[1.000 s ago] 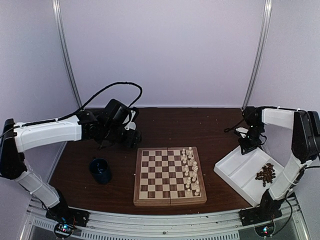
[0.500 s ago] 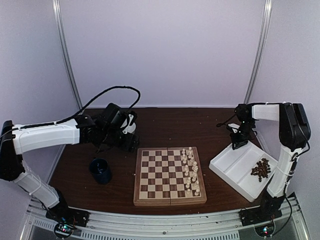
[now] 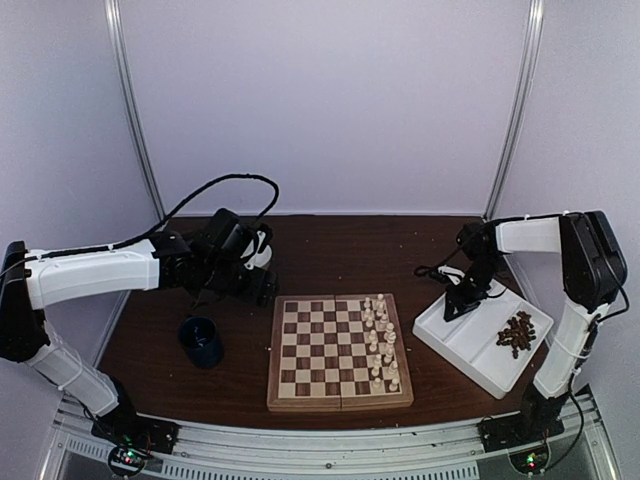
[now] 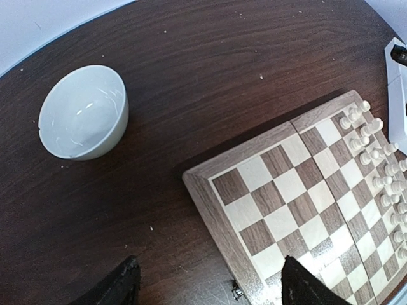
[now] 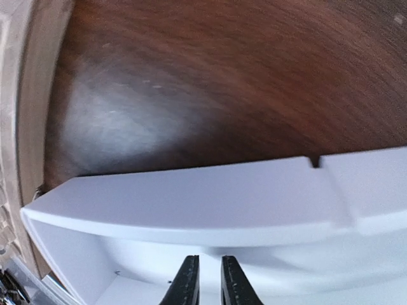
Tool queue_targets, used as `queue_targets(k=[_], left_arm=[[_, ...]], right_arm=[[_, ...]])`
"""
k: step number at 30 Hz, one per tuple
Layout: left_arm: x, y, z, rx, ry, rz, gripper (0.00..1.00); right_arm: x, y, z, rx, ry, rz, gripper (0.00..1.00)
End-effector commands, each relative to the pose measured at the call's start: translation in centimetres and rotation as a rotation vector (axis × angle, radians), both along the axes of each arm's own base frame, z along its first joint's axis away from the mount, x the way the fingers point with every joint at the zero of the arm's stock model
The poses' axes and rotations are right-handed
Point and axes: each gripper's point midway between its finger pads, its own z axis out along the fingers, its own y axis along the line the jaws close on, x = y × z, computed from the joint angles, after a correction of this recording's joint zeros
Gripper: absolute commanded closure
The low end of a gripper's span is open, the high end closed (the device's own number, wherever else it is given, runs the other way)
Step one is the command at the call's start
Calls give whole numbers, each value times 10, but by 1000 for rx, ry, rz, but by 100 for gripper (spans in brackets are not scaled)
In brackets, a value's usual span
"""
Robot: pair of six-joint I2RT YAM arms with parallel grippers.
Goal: Set up the chess pieces on the board
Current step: Move the storage box to the corner of the board.
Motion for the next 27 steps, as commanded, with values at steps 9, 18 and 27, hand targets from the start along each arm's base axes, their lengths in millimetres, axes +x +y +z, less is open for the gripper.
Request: queue_targets(k=[9,18,27], left_arm=[[2,-5,15,-64,-15,5,24],[-2,1,14,-73,-13,17,24],[-2,-2,11,-64,-8,4,24]], right_arm=[[56,74,6,125,-62,82,89],[134,82,7,68,-193,87,89],[135,77,32,47,-247,119,87]])
